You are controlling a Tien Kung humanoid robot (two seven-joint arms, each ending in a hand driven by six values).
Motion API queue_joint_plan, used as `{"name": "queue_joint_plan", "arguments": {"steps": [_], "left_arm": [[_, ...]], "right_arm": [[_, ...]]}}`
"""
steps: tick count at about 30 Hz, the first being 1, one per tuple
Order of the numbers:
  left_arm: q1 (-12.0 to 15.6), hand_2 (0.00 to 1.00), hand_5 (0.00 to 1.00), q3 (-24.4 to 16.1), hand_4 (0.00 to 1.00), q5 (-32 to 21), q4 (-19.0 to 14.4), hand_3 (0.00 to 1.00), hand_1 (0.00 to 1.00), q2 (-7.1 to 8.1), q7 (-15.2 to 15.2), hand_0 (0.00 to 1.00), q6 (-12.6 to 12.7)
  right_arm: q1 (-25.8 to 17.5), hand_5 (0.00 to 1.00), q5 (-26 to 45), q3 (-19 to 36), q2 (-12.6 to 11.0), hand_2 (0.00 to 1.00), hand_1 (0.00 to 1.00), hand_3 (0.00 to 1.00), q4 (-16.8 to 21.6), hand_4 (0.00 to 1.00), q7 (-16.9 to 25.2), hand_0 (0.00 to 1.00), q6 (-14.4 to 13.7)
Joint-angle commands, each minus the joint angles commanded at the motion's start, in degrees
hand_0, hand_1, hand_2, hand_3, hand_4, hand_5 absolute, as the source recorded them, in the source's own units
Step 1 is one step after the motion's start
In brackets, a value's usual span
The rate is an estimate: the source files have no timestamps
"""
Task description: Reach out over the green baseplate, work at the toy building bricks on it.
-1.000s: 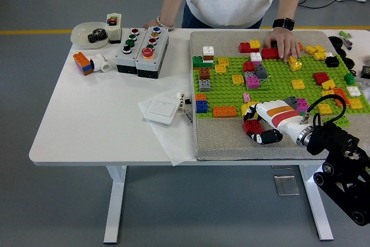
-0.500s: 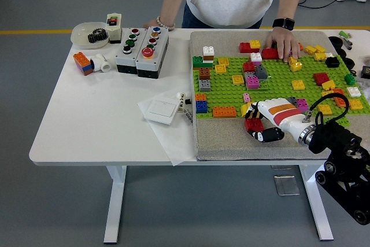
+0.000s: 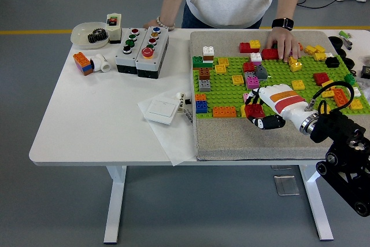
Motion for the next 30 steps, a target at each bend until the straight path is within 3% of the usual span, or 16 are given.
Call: {"name": "queue_joint_plan", "arguments": {"steps": [11, 30], "left_arm": [[-0.08, 0.824, 0.644, -0.01, 0.663, 0.04, -0.05, 0.652, 0.809, -0.01, 0.06, 0.800, 0.00], [0.10, 0.824, 0.643, -0.78, 0.663, 1.58, -0.07, 0.653, 0.811, -0.05, 0.67, 0.801, -0.02]], "right_arm": [[3.08, 0.138, -0.89, -0.72, 1.78, 0.542, 0.482, 0.541, -5.23, 0.686, 0.64, 0.473, -3.08], [3.24, 0.136, -1.57, -1.90, 2.58, 0.543, 0.480, 0.541, -8.46, 0.682, 1.28, 0.480, -3.83]]}}
